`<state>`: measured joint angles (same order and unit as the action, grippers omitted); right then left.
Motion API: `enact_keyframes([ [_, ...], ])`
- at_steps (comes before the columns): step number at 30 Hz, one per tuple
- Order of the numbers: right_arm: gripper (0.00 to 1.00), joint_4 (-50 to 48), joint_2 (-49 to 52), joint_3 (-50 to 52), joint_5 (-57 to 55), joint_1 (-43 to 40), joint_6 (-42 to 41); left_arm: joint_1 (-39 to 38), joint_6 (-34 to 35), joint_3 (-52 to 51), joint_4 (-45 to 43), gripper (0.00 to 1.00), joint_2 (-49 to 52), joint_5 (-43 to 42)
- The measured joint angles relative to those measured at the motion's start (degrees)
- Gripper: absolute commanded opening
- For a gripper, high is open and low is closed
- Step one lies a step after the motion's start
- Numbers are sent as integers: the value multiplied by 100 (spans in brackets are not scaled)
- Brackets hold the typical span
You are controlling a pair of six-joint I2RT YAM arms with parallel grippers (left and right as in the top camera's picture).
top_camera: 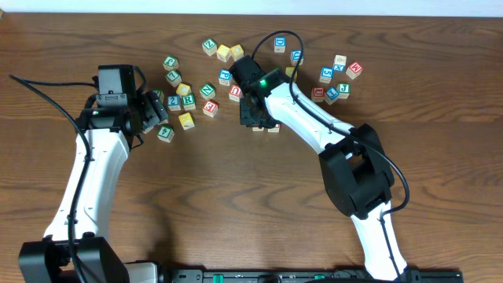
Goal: Spell out AI2
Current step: 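Place red A block left of red I block and release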
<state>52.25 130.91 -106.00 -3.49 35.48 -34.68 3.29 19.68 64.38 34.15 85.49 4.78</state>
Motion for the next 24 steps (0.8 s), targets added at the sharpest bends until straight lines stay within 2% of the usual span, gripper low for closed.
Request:
enact_keyframes([
  [3,40,20,0,0,0,0,13,0,0,0,-2,96,0,0],
  [15,41,81,-2,-20,0,0,66,0,0,0,-11,96,0,0],
  [24,50,83,-503,-197,0,-35,251,0,0,0,-343,96,0,-61],
])
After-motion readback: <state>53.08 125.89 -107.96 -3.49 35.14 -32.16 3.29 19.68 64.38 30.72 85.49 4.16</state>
